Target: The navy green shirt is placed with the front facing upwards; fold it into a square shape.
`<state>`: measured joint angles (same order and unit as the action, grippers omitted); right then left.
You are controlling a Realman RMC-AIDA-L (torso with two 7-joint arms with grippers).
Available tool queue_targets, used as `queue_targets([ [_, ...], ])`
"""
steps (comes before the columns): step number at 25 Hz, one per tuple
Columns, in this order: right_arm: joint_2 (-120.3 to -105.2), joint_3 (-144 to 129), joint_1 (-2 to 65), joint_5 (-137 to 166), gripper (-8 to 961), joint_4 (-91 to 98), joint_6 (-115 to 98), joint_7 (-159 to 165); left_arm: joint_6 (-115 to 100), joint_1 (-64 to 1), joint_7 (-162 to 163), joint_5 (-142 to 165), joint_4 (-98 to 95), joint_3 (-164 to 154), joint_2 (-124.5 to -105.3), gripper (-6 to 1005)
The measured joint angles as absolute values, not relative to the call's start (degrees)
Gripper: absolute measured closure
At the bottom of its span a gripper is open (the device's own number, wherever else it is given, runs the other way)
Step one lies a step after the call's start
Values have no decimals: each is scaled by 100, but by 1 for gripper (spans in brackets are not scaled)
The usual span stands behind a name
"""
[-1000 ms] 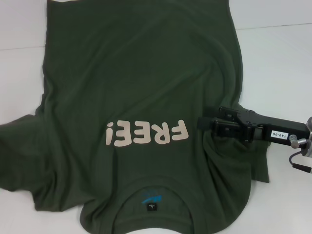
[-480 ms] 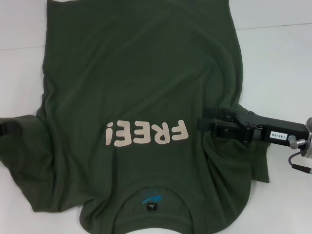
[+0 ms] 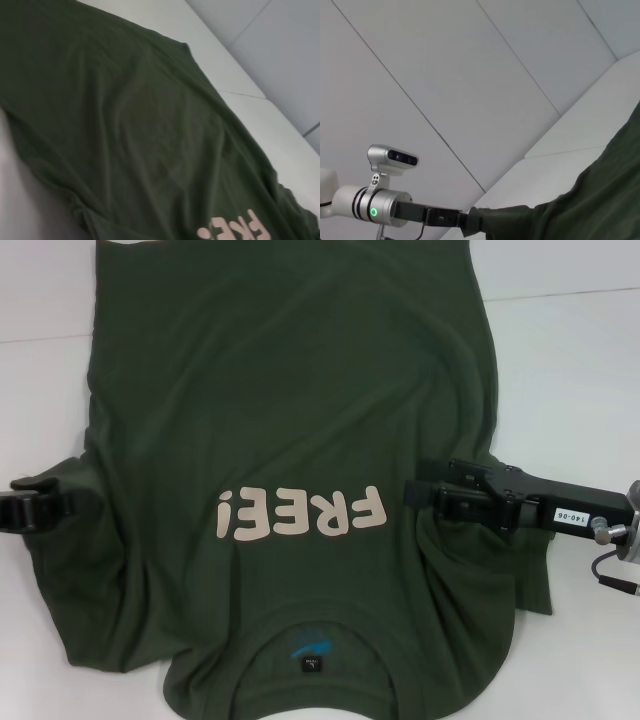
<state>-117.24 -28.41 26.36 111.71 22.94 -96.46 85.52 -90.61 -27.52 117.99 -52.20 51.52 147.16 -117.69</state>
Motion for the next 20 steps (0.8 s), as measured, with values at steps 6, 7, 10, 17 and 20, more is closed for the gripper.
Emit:
queue_targets([
  [6, -11724, -2839, 2636, 11170, 41, 2293, -9643, 8548, -9062, -2844, 11811, -5221, 5144, 14668, -11958, 929],
  [7, -11724, -2839, 2636, 11170, 41, 2293, -9642, 8548, -9050, -2853, 11807, -5221, 5136, 14655, -11978, 928],
  [10, -11724, -2839, 2636, 11170, 41, 2294, -9642, 8551, -8998, -2884, 11793, -5211, 5121, 14636, -12007, 925],
  [17, -11724, -2838, 2637, 11182, 42, 2294, -9641, 8552, -8868, -2892, 11802, -5216, 5106, 14634, -12001, 917],
  [20, -11724, -2838, 2637, 11179, 42, 2294, -9641, 8555, -8863, -2902, 11790, -5196, 5100, 14633, -12016, 914],
])
